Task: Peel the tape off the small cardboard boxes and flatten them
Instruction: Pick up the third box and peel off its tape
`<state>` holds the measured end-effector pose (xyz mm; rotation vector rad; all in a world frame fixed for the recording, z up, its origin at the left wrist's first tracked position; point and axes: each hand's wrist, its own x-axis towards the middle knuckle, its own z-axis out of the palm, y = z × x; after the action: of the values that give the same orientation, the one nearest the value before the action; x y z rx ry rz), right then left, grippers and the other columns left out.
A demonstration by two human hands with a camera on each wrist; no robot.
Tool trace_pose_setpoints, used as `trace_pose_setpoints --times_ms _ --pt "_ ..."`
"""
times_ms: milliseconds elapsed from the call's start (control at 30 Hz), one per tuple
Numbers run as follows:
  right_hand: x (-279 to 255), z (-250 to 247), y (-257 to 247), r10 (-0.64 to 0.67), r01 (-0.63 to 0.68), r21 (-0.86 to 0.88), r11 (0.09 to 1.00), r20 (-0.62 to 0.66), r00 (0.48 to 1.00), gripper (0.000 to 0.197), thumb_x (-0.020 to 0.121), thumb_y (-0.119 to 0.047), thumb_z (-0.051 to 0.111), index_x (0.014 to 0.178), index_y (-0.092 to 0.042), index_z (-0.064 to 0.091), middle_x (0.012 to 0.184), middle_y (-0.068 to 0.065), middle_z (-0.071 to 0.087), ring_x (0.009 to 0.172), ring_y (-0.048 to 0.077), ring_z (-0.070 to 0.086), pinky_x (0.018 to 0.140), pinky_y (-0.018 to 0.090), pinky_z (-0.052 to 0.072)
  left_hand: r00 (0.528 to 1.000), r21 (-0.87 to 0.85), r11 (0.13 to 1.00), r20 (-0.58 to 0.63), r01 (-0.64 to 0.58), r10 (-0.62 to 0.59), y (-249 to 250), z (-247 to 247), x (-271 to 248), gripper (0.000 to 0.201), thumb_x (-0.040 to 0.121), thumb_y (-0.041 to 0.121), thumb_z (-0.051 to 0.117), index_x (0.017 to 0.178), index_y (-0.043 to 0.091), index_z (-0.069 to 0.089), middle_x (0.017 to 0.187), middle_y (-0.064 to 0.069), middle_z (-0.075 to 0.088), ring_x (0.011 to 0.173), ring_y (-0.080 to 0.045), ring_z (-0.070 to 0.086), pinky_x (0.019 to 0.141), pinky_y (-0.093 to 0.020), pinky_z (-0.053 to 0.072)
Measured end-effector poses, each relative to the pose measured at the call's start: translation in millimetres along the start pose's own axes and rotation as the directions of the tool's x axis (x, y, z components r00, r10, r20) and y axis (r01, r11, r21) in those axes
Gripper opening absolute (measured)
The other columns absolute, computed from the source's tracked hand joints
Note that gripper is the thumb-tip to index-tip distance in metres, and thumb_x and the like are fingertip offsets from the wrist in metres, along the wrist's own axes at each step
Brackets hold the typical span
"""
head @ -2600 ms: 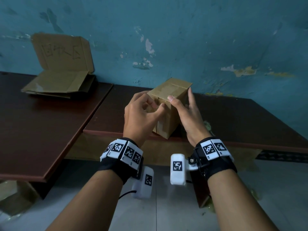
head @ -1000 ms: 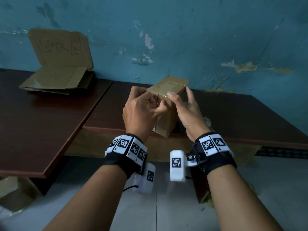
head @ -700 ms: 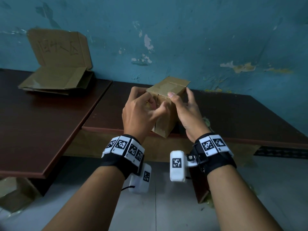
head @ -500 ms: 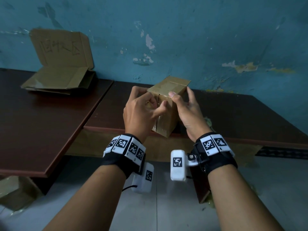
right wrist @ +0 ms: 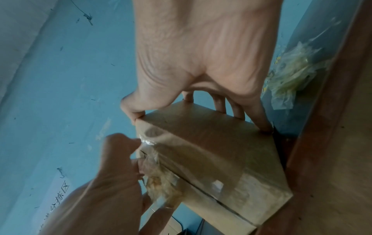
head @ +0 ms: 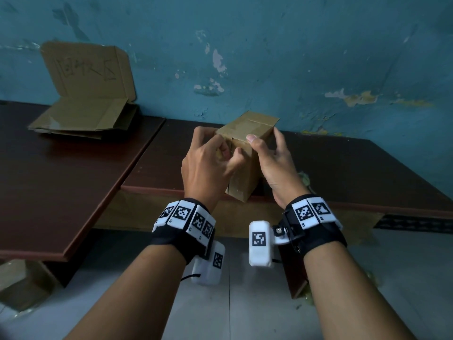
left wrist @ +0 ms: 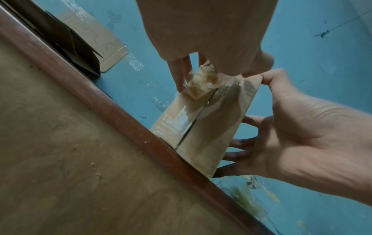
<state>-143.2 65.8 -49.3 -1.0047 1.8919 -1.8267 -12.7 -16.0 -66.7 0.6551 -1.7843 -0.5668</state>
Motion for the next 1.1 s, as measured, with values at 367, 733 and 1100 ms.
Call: trace_pose_setpoints --times_ms 367,733,1100 --pt "-1 -1 -2 0.009 -0.009 0.020 1.000 0.007 1.000 0.094 0.081 -0.063 0.080 0.161 -0.038 0.037 0.133 -0.016 0.069 0.121 0.002 0.066 0.105 0.035 0.054 0.995 -0.074 0.996 0.082 -0.055 0.061 -11 -10 3 0.037 0.091 0.051 0.080 0.082 0.018 0.067 0.119 0.008 0.059 0.099 -0.009 0.063 0.078 -0.043 0.059" --pt "-2 1 -4 0.023 -0.023 -0.003 1.000 0.002 1.000 0.111 0.070 -0.071 0.079 0.164 -0.038 0.030 0.139 -0.009 0.067 0.128 0.007 0.063 0.113 0.039 0.051 0.997 0.196 0.977 0.023 -0.081 0.078 6 -2 -4 0.018 0.095 0.027 0.072 0.092 0.009 0.067 0.123 -0.008 0.062 0.088 -0.028 0.067 0.068 -0.033 0.039" --pt "-6 -2 -9 0.037 -0.037 -0.007 0.999 -0.025 0.999 0.085 0.091 -0.054 0.078 0.162 -0.036 0.034 0.122 -0.020 0.066 0.110 -0.009 0.062 0.090 0.021 0.052 0.987 0.067 0.993 0.136 -0.096 0.087 1 -11 -2 0.034 0.098 0.047 0.073 0.100 0.016 0.060 0.128 0.000 0.058 0.100 -0.015 0.060 0.076 -0.036 0.045"
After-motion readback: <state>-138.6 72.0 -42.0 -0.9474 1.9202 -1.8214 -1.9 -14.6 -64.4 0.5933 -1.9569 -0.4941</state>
